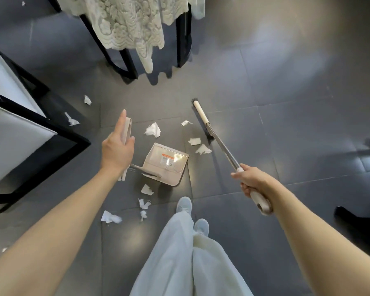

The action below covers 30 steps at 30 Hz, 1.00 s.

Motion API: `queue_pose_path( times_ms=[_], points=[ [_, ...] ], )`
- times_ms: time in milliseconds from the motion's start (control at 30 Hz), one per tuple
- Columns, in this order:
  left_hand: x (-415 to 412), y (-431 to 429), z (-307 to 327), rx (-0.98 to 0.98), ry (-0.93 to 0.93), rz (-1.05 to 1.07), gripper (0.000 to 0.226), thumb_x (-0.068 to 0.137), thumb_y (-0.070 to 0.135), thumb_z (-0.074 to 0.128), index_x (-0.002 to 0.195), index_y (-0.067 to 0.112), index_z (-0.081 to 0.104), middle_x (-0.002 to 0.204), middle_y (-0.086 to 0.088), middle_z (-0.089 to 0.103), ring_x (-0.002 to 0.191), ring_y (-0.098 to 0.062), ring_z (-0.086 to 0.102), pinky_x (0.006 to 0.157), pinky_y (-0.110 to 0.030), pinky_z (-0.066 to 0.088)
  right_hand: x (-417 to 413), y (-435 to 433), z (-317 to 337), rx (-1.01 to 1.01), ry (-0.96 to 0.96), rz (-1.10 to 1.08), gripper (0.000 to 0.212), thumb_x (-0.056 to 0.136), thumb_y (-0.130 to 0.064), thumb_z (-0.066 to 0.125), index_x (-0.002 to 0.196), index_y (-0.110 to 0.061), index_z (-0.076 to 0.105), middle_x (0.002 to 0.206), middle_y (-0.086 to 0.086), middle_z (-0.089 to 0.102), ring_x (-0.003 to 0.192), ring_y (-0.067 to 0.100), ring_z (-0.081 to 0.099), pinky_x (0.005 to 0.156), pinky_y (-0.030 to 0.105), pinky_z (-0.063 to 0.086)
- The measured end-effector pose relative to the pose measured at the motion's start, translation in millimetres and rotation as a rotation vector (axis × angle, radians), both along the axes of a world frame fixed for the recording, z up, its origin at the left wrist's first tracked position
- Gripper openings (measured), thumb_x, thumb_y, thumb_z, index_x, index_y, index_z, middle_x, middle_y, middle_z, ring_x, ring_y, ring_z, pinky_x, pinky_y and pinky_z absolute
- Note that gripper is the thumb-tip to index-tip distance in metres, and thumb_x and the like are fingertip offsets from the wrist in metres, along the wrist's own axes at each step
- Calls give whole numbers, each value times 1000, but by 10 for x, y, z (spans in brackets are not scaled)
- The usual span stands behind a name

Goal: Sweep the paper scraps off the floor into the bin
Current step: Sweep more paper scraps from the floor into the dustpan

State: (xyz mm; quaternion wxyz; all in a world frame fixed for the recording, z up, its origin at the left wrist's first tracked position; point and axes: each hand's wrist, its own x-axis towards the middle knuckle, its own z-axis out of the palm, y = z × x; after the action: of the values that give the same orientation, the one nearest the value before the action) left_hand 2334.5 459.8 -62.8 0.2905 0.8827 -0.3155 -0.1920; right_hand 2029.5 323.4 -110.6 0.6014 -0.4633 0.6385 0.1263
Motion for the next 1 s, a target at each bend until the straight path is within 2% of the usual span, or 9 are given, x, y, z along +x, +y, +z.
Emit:
queue_pose_path(
  times_ms=[100, 300, 367, 433, 500, 633, 767, 933, 1000],
  points=[
    [93, -24, -31, 3, -26, -21, 68, 94, 13, 51, 148, 42, 21, 139, -6, 52, 122, -32, 49, 105, -38, 37, 144, 190, -265, 43, -2, 26, 41, 98, -12, 47, 137, -18, 38, 60, 7, 42, 45, 12, 37, 42, 23, 38],
    [209, 32, 11, -14, -9, -58, 67, 95, 12, 51, 149, 39, 22, 144, 1, 47, 128, -27, 46, 110, -34, 32, 600, 679, -423, 153, 34, 162, 56, 91, -3, 39, 142, -22, 32, 65, 9, 49, 48, 15, 44, 52, 28, 42],
    [233, 162, 38, -27, -1, -73, 68, 95, 11, 51, 149, 38, 22, 144, -1, 48, 128, -27, 46, 110, -33, 31, 697, 771, -302, 189, 3, 111, 47, 89, -4, 40, 133, -22, 41, 59, 7, 48, 45, 12, 41, 47, 26, 38],
    [294, 351, 65, -38, -21, -96, 68, 94, 10, 52, 149, 36, 22, 141, -4, 51, 125, -29, 49, 108, -34, 33, 752, 769, -87, 193, -31, 65, 19, 89, -5, 42, 103, -17, 49, 49, 2, 42, 35, 9, 35, 42, 20, 31],
    [392, 526, 104, -50, -31, -111, 68, 94, 11, 53, 149, 35, 23, 139, -5, 52, 122, -30, 51, 106, -35, 35, 756, 741, 119, 167, -20, 42, 16, 92, -5, 41, 89, -19, 48, 45, -1, 37, 30, 7, 29, 36, 13, 28],
    [742, 923, 239, -86, 19, -149, 67, 94, 9, 53, 149, 35, 25, 142, 0, 49, 127, -24, 48, 108, -27, 31, 878, 1097, 329, 15, 89, 63, 25, 93, -7, 38, 104, -22, 55, 48, 2, 41, 36, 10, 36, 39, 17, 35],
    [1240, 1415, 353, -101, 121, -191, 66, 94, 9, 53, 147, 39, 28, 144, 7, 45, 130, -14, 45, 103, -14, 25, 1273, 1681, 219, -204, 220, 218, 23, 92, -7, 31, 108, -7, 48, 59, 10, 54, 47, 22, 49, 47, 26, 42],
    [1807, 1952, 404, -96, 177, -226, 66, 95, 10, 54, 147, 41, 27, 146, 6, 43, 132, -12, 42, 103, -14, 24, 1839, 2175, -27, -51, 292, 151, 23, 74, 2, 45, 95, -1, 52, 64, 15, 56, 60, 29, 53, 57, 31, 42],
    [1986, 2101, 400, -86, 186, -230, 65, 96, 11, 54, 147, 40, 27, 147, 6, 41, 132, -12, 41, 102, -15, 24, 2027, 2349, -84, 40, 248, 112, 21, 70, 2, 49, 90, 0, 53, 60, 14, 52, 56, 28, 48, 58, 34, 40]
  ],
)
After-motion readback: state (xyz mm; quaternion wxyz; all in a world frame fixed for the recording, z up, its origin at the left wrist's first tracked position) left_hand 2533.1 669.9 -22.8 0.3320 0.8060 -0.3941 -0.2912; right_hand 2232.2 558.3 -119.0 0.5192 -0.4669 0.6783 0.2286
